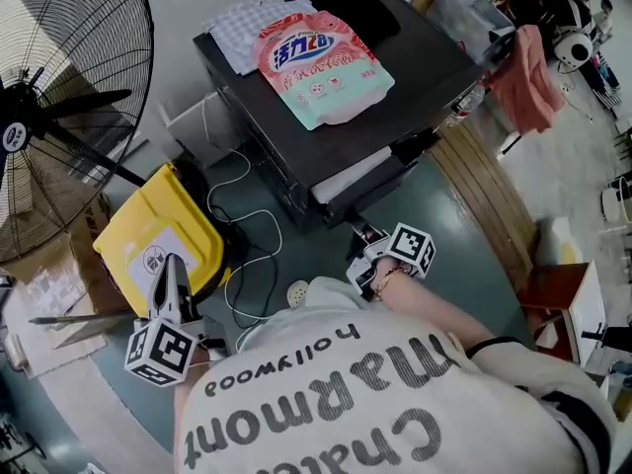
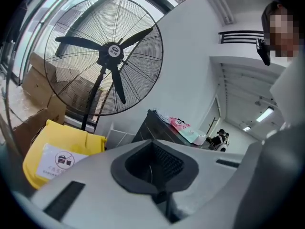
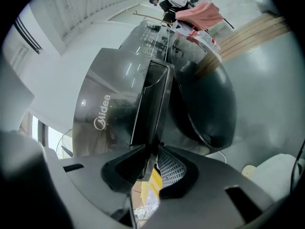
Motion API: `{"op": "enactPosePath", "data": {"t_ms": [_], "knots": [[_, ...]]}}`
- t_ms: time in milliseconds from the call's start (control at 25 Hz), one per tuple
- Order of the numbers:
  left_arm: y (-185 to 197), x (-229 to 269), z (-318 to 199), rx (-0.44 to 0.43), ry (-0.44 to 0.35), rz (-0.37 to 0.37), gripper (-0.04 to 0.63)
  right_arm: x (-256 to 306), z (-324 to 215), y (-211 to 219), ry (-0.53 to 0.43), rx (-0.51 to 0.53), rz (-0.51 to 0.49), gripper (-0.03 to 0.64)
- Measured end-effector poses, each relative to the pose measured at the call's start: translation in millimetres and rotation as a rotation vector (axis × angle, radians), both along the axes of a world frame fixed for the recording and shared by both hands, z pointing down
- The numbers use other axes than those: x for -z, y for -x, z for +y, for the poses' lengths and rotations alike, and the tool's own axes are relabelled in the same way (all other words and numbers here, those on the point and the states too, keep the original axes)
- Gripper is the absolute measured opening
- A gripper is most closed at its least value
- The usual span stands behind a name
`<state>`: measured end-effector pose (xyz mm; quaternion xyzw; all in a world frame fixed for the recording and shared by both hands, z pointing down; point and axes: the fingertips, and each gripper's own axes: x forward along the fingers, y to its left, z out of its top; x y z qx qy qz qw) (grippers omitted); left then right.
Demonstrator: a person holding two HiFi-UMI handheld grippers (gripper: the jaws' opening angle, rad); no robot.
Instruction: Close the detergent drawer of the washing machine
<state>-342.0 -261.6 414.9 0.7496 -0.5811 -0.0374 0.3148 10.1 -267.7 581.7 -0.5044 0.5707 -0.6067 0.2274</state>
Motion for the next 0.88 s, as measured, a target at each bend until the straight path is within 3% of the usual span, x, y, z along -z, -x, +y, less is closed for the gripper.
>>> {"op": "enactPosePath", "data": {"t_ms": [880], "knots": [[5,-6,-32,-0.022,0.010,0.032,0.008,0,-18,8,0.034,-0.017,-0.005,0.094]]}}
